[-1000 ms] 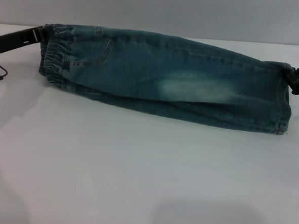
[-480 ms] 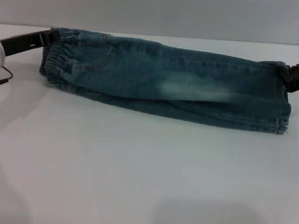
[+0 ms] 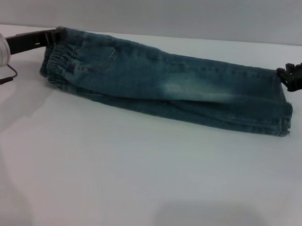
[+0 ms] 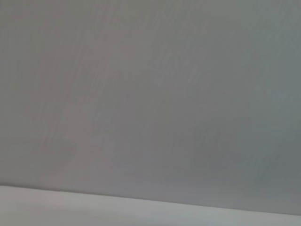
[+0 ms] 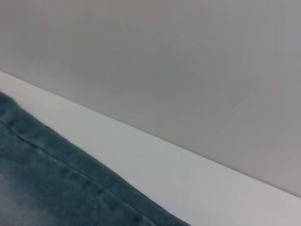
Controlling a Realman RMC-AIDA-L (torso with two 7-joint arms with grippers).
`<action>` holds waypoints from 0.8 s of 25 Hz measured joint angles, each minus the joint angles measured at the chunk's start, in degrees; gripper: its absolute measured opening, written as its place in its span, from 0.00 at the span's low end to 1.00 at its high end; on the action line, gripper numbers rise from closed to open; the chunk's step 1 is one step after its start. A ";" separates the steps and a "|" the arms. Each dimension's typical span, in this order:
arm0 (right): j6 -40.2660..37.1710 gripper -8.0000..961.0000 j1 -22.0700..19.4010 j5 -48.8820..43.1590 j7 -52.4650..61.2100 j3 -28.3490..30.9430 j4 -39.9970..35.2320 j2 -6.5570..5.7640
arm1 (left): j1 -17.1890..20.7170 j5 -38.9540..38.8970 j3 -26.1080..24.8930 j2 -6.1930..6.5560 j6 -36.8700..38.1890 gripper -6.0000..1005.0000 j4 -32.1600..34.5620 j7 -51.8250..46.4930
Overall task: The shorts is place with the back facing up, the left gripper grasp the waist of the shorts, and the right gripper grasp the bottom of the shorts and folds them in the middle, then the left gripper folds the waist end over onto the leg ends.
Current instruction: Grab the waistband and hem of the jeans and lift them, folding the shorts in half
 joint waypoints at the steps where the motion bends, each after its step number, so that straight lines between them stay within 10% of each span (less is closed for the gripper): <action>1: 0.41 0.14 0.05 0.04 0.00 0.00 0.00 0.07 | -0.07 0.00 0.02 -0.02 -0.12 0.19 -0.04 0.01; 6: 1.00 0.24 0.06 0.36 0.00 0.02 -0.35 0.45 | 0.01 -0.41 -0.01 -0.02 -0.28 0.19 -0.09 0.05; 13: 2.01 0.50 -0.66 0.45 0.01 0.11 -1.72 1.46 | 1.75 -4.07 -0.04 0.07 0.26 0.44 0.05 2.64; 20: 2.28 0.54 -1.39 1.65 0.01 0.07 -3.09 2.13 | 5.21 -5.66 0.06 0.71 3.69 0.72 0.59 7.08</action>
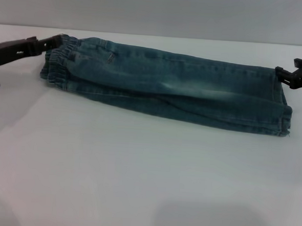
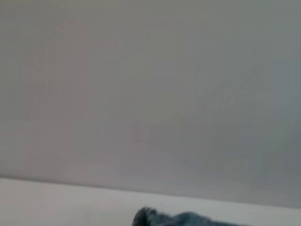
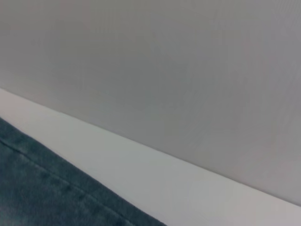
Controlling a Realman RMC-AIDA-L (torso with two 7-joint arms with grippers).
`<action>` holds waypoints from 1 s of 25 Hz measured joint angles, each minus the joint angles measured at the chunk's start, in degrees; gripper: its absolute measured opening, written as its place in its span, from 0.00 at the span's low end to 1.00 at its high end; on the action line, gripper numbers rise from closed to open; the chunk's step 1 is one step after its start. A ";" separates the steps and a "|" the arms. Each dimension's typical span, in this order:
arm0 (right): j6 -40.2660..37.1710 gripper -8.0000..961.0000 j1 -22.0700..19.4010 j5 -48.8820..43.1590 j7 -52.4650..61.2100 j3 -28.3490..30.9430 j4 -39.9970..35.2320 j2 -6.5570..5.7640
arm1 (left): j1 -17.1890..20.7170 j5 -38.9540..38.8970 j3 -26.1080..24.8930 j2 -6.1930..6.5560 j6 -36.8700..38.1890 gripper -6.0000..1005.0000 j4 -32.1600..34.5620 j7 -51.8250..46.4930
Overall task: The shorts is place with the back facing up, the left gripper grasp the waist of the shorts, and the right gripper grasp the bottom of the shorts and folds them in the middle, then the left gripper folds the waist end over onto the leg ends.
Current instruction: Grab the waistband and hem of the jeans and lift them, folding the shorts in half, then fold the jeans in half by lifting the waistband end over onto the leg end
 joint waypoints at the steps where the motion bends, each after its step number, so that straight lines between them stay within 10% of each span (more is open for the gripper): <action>1: -0.05 0.54 0.00 0.22 0.00 0.00 0.00 0.00 | 0.49 0.16 0.10 0.12 0.12 0.75 -0.05 0.29; 25: -8.02 0.54 -3.25 10.92 -4.09 -0.09 -2.30 1.01 | 1.56 -1.92 1.39 -0.86 -10.50 0.84 -8.15 14.99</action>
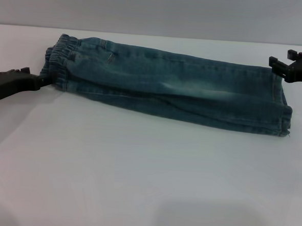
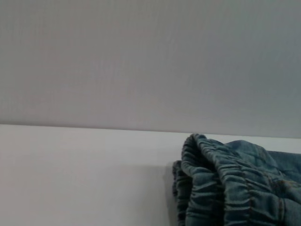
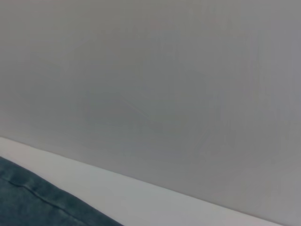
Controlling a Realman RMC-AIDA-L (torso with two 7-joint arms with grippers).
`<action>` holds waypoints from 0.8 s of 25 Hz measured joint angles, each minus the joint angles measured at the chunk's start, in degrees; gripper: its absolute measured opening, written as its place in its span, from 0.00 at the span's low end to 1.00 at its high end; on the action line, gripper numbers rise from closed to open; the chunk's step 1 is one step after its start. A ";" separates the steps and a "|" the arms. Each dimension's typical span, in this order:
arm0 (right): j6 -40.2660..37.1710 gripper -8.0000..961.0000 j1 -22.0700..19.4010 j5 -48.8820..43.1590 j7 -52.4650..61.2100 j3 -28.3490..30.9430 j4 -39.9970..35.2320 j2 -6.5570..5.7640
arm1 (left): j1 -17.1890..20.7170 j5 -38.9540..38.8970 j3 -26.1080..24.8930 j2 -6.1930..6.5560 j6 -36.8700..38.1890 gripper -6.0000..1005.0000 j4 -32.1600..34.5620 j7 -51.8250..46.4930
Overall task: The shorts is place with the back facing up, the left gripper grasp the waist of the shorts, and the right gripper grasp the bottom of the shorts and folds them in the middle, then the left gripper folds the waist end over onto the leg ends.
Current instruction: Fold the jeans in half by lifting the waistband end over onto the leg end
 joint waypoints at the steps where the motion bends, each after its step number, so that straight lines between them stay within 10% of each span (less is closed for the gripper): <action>1: -0.32 0.54 -0.11 0.06 -0.06 0.02 -0.04 0.00 | -0.21 -0.17 0.02 -0.01 -0.12 0.84 -0.29 0.30; 20: -4.22 0.54 -1.28 0.20 -0.12 0.55 -0.39 -0.37 | -3.79 -0.61 0.07 -0.10 -5.16 0.84 -5.00 3.37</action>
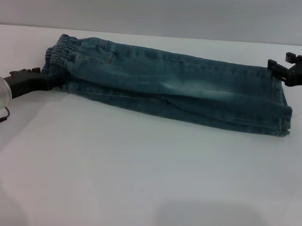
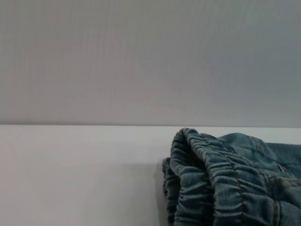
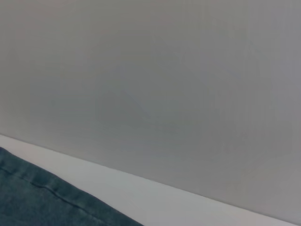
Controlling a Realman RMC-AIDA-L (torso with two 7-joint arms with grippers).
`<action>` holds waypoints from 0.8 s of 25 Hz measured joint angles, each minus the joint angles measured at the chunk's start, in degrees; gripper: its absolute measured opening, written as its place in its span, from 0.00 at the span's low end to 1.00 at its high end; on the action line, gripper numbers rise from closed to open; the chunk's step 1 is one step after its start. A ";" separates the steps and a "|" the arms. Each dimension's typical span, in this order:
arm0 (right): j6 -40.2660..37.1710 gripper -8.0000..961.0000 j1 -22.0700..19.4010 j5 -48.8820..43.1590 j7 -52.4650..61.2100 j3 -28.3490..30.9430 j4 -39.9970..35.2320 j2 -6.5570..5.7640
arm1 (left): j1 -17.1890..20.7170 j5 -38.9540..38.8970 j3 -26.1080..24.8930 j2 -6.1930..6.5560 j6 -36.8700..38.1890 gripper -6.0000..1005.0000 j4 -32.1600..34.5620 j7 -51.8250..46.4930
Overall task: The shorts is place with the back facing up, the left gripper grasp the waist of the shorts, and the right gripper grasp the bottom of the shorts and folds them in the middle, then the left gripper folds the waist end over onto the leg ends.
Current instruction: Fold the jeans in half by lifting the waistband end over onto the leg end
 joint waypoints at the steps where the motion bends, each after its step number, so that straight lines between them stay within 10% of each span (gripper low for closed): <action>1: -0.14 0.54 -0.04 0.00 0.00 0.01 -0.01 -0.02 | -0.17 0.00 -0.01 0.00 -0.35 0.84 -0.07 0.26; 20: -0.25 0.54 -0.33 0.00 0.00 0.07 -0.56 -0.07 | -1.02 0.03 -0.38 0.00 -0.90 0.80 -1.54 1.32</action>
